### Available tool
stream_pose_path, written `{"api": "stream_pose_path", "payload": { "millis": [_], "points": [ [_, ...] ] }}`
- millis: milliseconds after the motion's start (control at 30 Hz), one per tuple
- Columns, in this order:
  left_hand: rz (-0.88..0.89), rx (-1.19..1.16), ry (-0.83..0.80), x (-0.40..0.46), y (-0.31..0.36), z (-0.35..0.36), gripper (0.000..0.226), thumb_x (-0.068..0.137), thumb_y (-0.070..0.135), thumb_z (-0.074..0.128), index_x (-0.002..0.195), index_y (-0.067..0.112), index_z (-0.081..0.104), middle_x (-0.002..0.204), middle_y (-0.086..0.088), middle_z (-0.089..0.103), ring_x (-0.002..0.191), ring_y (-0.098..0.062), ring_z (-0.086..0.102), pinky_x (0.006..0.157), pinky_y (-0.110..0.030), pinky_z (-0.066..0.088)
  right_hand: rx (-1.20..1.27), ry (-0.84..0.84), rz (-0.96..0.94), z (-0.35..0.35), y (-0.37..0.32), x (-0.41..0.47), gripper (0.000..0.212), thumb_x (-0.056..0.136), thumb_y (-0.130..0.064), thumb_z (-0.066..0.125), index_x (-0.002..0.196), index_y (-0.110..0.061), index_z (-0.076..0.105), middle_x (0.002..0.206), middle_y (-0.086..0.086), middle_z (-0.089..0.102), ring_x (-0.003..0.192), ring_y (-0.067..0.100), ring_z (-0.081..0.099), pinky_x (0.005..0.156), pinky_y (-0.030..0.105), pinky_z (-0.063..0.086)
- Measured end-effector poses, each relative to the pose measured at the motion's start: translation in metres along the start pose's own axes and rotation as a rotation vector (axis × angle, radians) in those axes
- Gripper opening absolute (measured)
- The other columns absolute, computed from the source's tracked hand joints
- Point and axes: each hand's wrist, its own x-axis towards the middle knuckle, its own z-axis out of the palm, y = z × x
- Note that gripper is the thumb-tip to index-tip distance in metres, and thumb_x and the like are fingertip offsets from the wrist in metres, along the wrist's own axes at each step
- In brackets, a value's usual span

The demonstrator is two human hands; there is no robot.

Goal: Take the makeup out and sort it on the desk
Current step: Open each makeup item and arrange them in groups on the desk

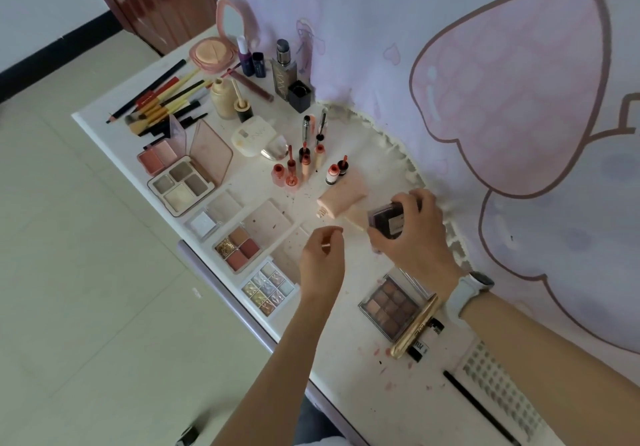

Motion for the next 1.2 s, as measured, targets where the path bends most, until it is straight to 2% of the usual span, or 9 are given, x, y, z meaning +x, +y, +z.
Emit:
{"api": "stream_pose_path", "payload": {
  "millis": [67, 233, 433, 567, 700, 800, 933, 1033, 1200],
  "points": [
    [-0.214, -0.261, -0.189, -0.003, 0.002, -0.002, 0.022, 0.098, 0.024, 0.041, 0.101, 0.017, 0.062, 0.1, -0.004, 0.065, 0.088, -0.017, 0.062, 0.08, -0.027, 0.05, 0.216, 0.083, 0.011, -0.006, -0.004, -0.008, 0.062, 0.068, -0.048, 0.065, 0.116, -0.018, 0.039, 0.125, 0.007, 0.031, 0.113, 0.026, 0.035, 0.091, 0.041, 0.047],
    [-0.097, -0.372, -0.416, -0.017, 0.004, 0.0, 0.027, 0.098, 0.028, 0.039, 0.109, 0.017, 0.061, 0.098, -0.006, 0.069, 0.09, -0.021, 0.067, 0.08, -0.028, 0.054, 0.38, 0.034, -0.005, -0.008, -0.009, -0.029, 0.052, 0.075, -0.044, 0.065, 0.117, -0.023, 0.041, 0.121, 0.0, 0.036, 0.112, 0.016, 0.037, 0.091, 0.03, 0.044],
    [-0.084, -0.4, -0.267, -0.023, 0.001, -0.016, 0.03, 0.1, 0.029, 0.033, 0.116, 0.015, 0.053, 0.099, -0.009, 0.056, 0.087, -0.019, 0.056, 0.083, -0.032, 0.051, 0.278, -0.066, -0.088, -0.017, -0.001, -0.042, 0.031, 0.089, -0.017, 0.055, 0.12, -0.016, 0.049, 0.105, -0.006, 0.036, 0.091, 0.006, 0.046, 0.074, 0.008, 0.044],
    [-0.091, -0.358, -0.212, -0.034, 0.0, -0.022, 0.04, 0.098, 0.041, 0.03, 0.121, 0.014, 0.049, 0.105, -0.011, 0.053, 0.097, -0.022, 0.053, 0.09, -0.037, 0.049, 0.222, -0.107, -0.247, -0.013, -0.011, -0.067, 0.021, 0.089, -0.019, 0.057, 0.107, -0.01, 0.055, 0.097, -0.005, 0.041, 0.075, 0.005, 0.05, 0.071, 0.02, 0.051],
    [-0.12, -0.523, -0.241, -0.054, -0.014, -0.03, 0.049, 0.083, 0.05, 0.049, 0.126, 0.025, 0.045, 0.109, -0.007, 0.056, 0.103, -0.023, 0.06, 0.091, -0.042, 0.051, 0.191, -0.081, -0.352, -0.004, -0.025, -0.092, 0.017, 0.087, -0.02, 0.059, 0.1, -0.009, 0.058, 0.09, -0.004, 0.047, 0.069, 0.013, 0.052, 0.062, 0.021, 0.049],
    [-0.148, -0.54, -0.136, -0.064, -0.03, -0.038, 0.034, 0.087, 0.035, 0.057, 0.119, 0.026, 0.052, 0.096, -0.007, 0.058, 0.093, -0.025, 0.062, 0.08, -0.038, 0.055, 0.262, -0.219, -0.36, -0.002, -0.03, -0.101, 0.017, 0.091, -0.024, 0.052, 0.101, -0.015, 0.062, 0.088, -0.005, 0.056, 0.072, 0.013, 0.055, 0.065, 0.027, 0.05],
    [-0.197, -0.448, -0.098, -0.078, -0.045, -0.043, 0.032, 0.084, 0.037, 0.062, 0.114, 0.029, 0.056, 0.103, -0.009, 0.064, 0.097, -0.025, 0.064, 0.07, -0.033, 0.058, 0.304, -0.429, -0.337, -0.002, -0.033, -0.104, 0.022, 0.092, -0.021, 0.049, 0.095, -0.012, 0.069, 0.074, 0.001, 0.065, 0.063, 0.008, 0.056, 0.062, 0.021, 0.048],
    [-0.171, -0.354, -0.075, -0.087, -0.053, -0.042, 0.034, 0.081, 0.039, 0.065, 0.113, 0.031, 0.057, 0.105, -0.002, 0.065, 0.097, -0.022, 0.064, 0.071, -0.037, 0.058, 0.294, -0.576, -0.333, -0.006, -0.033, -0.101, 0.026, 0.091, -0.019, 0.051, 0.079, -0.003, 0.068, 0.059, 0.011, 0.06, 0.046, 0.005, 0.042, 0.048, 0.016, 0.037],
    [-0.114, -0.188, -0.056, -0.095, -0.059, -0.045, 0.046, 0.078, 0.049, 0.063, 0.121, 0.034, 0.053, 0.109, 0.002, 0.063, 0.102, -0.017, 0.06, 0.077, -0.041, 0.057, 0.308, -0.719, -0.278, -0.005, -0.031, -0.105, 0.024, 0.09, -0.017, 0.052, 0.08, 0.0, 0.065, 0.063, 0.014, 0.062, 0.047, 0.007, 0.047, 0.048, 0.015, 0.038]
  ]
}}
